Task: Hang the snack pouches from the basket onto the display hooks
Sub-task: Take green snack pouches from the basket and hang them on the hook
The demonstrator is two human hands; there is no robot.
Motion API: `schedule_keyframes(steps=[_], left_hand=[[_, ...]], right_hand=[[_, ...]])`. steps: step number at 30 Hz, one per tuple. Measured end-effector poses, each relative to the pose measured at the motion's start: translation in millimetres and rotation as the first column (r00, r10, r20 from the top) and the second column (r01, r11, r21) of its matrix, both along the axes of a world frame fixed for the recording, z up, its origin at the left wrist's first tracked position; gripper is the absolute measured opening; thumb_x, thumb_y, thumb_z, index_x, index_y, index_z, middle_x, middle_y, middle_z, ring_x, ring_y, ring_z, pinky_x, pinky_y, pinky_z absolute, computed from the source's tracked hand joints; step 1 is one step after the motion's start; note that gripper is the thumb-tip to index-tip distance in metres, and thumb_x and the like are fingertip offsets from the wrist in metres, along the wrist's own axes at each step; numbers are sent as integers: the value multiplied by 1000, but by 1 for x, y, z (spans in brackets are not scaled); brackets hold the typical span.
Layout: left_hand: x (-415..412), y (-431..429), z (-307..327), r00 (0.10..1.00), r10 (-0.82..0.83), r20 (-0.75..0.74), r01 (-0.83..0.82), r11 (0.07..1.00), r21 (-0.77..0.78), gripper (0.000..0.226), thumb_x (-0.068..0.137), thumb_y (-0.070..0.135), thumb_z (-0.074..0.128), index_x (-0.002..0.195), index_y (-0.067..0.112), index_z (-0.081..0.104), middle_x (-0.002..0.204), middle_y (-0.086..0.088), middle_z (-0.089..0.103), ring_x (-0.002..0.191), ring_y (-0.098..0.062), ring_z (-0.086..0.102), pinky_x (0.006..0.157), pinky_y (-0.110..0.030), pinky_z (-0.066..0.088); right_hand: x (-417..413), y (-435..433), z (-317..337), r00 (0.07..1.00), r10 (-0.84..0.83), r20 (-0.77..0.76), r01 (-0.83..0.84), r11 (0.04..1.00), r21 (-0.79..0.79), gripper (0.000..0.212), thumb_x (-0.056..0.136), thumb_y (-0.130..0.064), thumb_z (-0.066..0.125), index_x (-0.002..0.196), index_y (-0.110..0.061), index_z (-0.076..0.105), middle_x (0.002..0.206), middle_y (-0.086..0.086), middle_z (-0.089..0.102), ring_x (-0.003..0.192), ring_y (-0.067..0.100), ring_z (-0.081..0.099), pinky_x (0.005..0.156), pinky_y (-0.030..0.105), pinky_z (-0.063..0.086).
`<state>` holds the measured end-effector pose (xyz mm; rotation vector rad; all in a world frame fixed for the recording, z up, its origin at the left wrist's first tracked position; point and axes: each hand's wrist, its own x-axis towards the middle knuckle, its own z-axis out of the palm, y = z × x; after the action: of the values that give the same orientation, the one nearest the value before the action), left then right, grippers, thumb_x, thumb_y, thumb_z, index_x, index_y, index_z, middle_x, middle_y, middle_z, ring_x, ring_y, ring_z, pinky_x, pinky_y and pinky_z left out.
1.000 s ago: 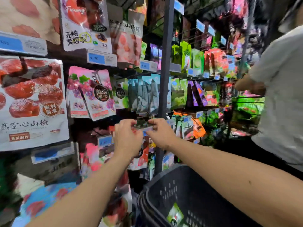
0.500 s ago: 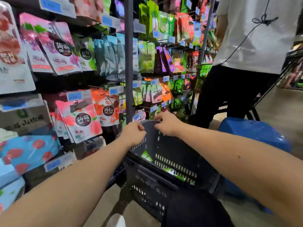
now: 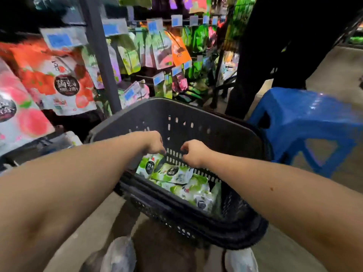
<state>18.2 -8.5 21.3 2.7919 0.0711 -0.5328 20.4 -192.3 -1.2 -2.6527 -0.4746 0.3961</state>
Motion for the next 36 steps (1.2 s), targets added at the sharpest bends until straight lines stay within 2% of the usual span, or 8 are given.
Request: schedule_keyframes(steps=[5, 11, 14, 18, 21, 24, 32, 36], left_hand=[[51, -15, -35, 976, -181, -119, 195, 973, 126, 33, 96, 32, 67, 115, 5, 71, 111, -11, 72, 96, -27, 65, 78, -29, 47], [81, -14, -105, 927, -227, -299, 297, 930, 214, 31, 92, 31, 69, 111, 6, 70, 98, -8, 68, 82, -23, 57, 74, -31, 50], [83, -19, -136, 913, -180, -366, 281, 928, 245, 28, 97, 32, 63, 106, 6, 66, 91, -11, 69, 72, -26, 56, 51, -18, 47], [81, -19, -181, 869, -142, -474, 279, 932, 233, 36, 96, 29, 65, 125, 6, 66, 121, -8, 70, 96, -22, 66, 77, -25, 53], [80, -22, -198, 797, -236, -555, 416, 882, 222, 33, 95, 23, 66, 126, 10, 65, 122, -11, 71, 95, -26, 69, 70, -29, 53], [79, -19, -221, 816, -65, -574, 238, 944, 230, 42, 94, 19, 68, 133, 7, 59, 129, -12, 65, 113, -32, 65, 80, -34, 51], [89, 21, -227, 906, -363, -217, 406, 605, 685, 54, 93, 34, 56, 145, 22, 47, 131, -9, 51, 127, -31, 38, 99, -41, 35], [88, 45, -227, 835, -444, -325, 494, 347, 797, 68, 101, 37, 40, 157, 4, 21, 164, -24, 11, 152, -41, 5, 123, -57, 5]], right_hand=[[36, 1, -48, 995, -29, -93, 25, 999, -48, 33, 93, -13, 60, 124, -4, 67, 124, 15, 68, 117, 32, 62, 93, 31, 49], [66, 0, -100, 970, -110, -216, 88, 991, -105, 33, 93, -16, 59, 124, -7, 64, 124, 14, 66, 114, 34, 63, 92, 33, 53], [74, -4, -125, 951, -160, -264, 123, 981, -152, 43, 95, -20, 61, 136, -5, 58, 136, 16, 59, 125, 34, 58, 103, 38, 50], [82, -3, -160, 946, -170, -275, 136, 981, -140, 45, 98, -26, 60, 138, -7, 54, 143, 17, 47, 130, 33, 49, 111, 38, 42], [85, 4, -181, 944, -136, -299, 97, 985, -143, 55, 100, -29, 58, 149, -10, 43, 158, 14, 34, 143, 33, 35, 120, 41, 31], [88, 10, -196, 958, -90, -273, 21, 970, -243, 66, 101, -46, 54, 156, -16, 33, 163, 10, 28, 150, 36, 21, 122, 48, 23], [81, 26, -205, 980, -146, -135, 89, 929, -359, 77, 90, -67, 56, 146, -17, 38, 144, 8, 51, 135, 30, 40, 112, 49, 29], [84, 32, -195, 951, -196, -239, 83, 908, -411, 89, 85, -57, 69, 152, -13, 33, 153, 14, 42, 144, 33, 33, 122, 52, 20]])
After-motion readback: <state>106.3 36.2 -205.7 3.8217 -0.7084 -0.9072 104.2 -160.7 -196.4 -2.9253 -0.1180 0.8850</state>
